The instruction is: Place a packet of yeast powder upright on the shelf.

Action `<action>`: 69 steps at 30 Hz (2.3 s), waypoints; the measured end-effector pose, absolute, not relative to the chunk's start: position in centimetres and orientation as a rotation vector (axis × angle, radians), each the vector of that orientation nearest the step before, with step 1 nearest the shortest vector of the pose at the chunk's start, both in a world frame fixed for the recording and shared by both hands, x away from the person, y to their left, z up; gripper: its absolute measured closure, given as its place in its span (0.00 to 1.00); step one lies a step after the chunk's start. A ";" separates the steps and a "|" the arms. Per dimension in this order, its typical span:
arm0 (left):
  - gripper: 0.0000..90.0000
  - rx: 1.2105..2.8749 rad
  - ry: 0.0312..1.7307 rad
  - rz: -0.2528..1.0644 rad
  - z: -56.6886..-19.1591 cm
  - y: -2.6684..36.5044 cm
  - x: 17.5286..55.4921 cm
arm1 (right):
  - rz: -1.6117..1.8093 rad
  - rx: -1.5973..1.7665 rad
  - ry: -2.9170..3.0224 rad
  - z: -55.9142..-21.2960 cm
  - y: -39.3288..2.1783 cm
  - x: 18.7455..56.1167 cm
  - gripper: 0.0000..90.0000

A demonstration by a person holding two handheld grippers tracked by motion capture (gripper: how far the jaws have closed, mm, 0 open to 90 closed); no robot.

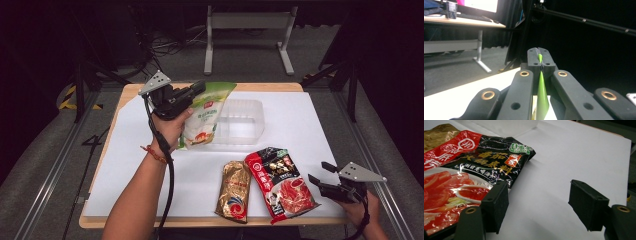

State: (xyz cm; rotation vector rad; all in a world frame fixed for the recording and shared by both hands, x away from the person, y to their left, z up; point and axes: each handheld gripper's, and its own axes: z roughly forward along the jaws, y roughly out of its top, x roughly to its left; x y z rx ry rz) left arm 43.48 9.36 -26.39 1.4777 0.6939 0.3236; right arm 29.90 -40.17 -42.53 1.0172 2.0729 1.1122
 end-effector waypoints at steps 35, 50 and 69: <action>0.99 1.409 0.890 0.497 -28.8 3.4 52.6 | 1.122 0.998 2.072 -42.5 -40.5 29.6 0.37; 0.98 1.488 0.792 0.447 -32.3 4.8 51.1 | 1.119 0.984 2.083 -42.5 -40.3 29.5 0.37; 0.96 1.550 0.754 0.467 -34.3 8.8 48.4 | 1.092 0.971 2.094 -42.6 -39.9 29.6 0.38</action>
